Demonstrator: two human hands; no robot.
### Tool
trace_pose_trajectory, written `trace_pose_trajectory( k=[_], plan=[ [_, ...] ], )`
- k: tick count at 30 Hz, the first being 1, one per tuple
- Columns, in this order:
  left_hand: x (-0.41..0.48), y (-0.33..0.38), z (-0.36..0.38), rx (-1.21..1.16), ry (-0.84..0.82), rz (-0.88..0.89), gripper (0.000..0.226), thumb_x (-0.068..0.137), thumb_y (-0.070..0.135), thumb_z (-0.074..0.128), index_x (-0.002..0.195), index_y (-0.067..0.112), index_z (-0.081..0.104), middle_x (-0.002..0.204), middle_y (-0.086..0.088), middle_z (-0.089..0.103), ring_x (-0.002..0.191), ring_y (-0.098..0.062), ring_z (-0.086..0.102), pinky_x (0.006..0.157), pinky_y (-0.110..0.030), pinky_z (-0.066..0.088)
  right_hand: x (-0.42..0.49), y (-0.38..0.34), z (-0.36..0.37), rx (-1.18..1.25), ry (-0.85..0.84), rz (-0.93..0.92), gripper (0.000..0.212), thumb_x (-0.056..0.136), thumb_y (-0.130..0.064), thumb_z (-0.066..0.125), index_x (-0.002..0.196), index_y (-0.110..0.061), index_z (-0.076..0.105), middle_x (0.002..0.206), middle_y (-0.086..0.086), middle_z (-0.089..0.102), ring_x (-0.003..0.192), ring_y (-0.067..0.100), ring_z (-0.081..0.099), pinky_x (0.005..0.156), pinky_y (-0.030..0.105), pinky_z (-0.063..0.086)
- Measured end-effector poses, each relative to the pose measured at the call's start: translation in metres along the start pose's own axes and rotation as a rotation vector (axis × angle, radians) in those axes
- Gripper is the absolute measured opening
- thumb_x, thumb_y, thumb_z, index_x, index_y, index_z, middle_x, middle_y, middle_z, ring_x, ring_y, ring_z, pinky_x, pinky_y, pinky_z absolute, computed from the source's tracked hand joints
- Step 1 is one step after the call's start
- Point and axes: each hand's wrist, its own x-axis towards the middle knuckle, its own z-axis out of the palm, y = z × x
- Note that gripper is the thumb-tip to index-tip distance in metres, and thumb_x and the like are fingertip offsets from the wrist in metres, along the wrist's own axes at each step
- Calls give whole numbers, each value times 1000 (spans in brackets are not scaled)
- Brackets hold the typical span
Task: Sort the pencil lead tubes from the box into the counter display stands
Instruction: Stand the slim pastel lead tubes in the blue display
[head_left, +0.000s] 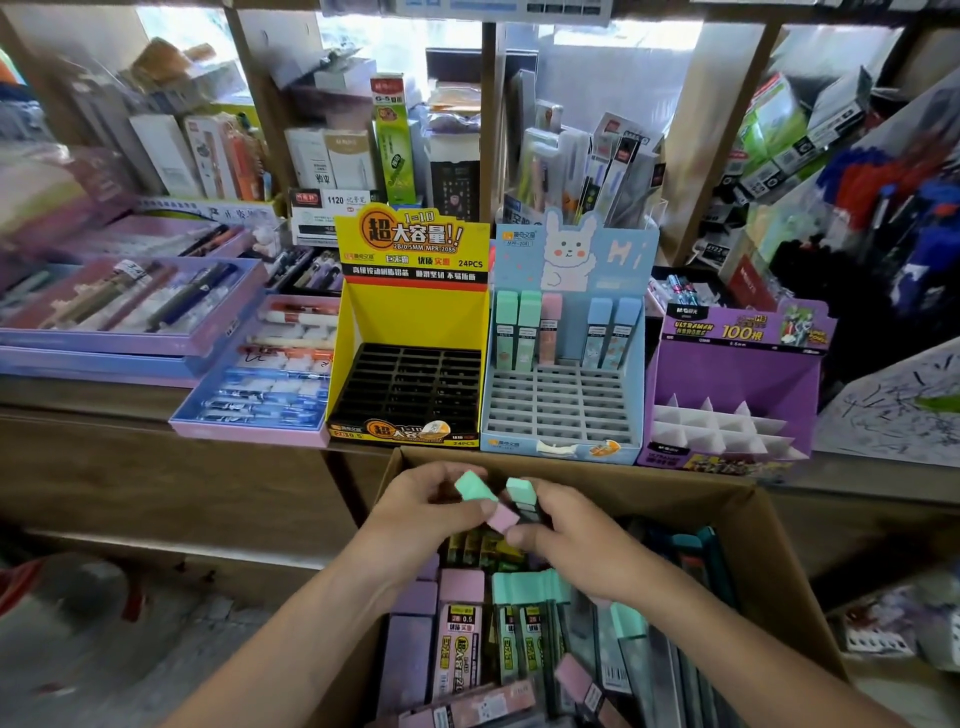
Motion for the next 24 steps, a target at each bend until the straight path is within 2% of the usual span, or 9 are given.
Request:
trace_pose_trajectory(
  k=[3, 5, 7, 10, 14, 16, 19, 21, 24],
  plan=[
    [-9, 4, 5, -52, -82, 18, 24, 90, 33, 76, 113, 25, 77, 116, -4, 77, 114, -21, 70, 98, -35, 55, -5, -11, -3, 130, 48, -12, 30, 98, -15, 67, 118, -38, 66, 107, -23, 73, 104, -6, 65, 87, 15, 48],
    [-13, 7, 9, -81, -125, 51, 31, 91, 37, 72, 120, 26, 75, 123, -2, 75, 120, -21, 67, 106, -39, 51, -7, -16, -4, 258, 78, 7, 28, 99, -15, 66, 121, -32, 69, 114, -17, 75, 110, 0, 67, 99, 24, 50],
    [-17, 9, 13, -138, -152, 72, 28, 97, 31, 68, 124, 26, 73, 127, -3, 73, 122, -21, 67, 105, -41, 50, -12, -20, -3, 386, 88, 26, 27, 101, -16, 65, 124, -27, 69, 119, -10, 75, 115, 9, 68, 108, 38, 50],
    [-20, 10, 19, -265, -170, 30, 27, 98, 27, 62, 121, 21, 73, 125, -11, 73, 113, -25, 71, 94, -42, 58, -18, -24, 2, 484, 58, 58, 24, 102, -22, 64, 125, -27, 70, 118, -3, 77, 115, 19, 70, 108, 51, 50],
    [-24, 8, 25, -424, -204, -49, 30, 94, 30, 70, 120, 15, 74, 119, -16, 74, 98, -24, 75, 79, -35, 60, -22, -27, 7, 543, 14, 61, 25, 102, -26, 63, 125, -24, 71, 121, 5, 75, 118, 21, 68, 106, 40, 50],
    [-25, 6, 25, -397, -176, -54, 33, 90, 38, 71, 117, 19, 75, 116, -13, 75, 96, -23, 75, 80, -41, 61, -24, -30, 9, 597, -4, 72, 26, 103, -23, 60, 127, -21, 70, 122, 3, 75, 119, 18, 68, 108, 42, 50],
    [-25, 1, 25, -346, -104, -86, 37, 86, 50, 70, 113, 24, 75, 116, -12, 75, 99, -25, 72, 93, -57, 58, -27, -31, 10, 652, -45, 119, 28, 106, -22, 54, 130, -20, 68, 125, 4, 74, 124, 23, 66, 112, 51, 47],
    [-25, 0, 24, -358, -89, -91, 43, 87, 54, 69, 115, 22, 74, 118, -15, 74, 104, -29, 71, 95, -58, 57, -29, -33, 7, 673, -68, 129, 27, 107, -15, 51, 128, -16, 69, 123, 4, 75, 120, 22, 68, 105, 43, 54],
    [-25, 1, 19, -415, -58, -95, 45, 90, 51, 69, 115, 14, 74, 115, -19, 75, 103, -34, 73, 87, -54, 61, -31, -35, -4, 694, -21, 105, 19, 104, -8, 56, 112, -7, 73, 107, 8, 78, 102, 21, 75, 82, 29, 61]
  ],
)
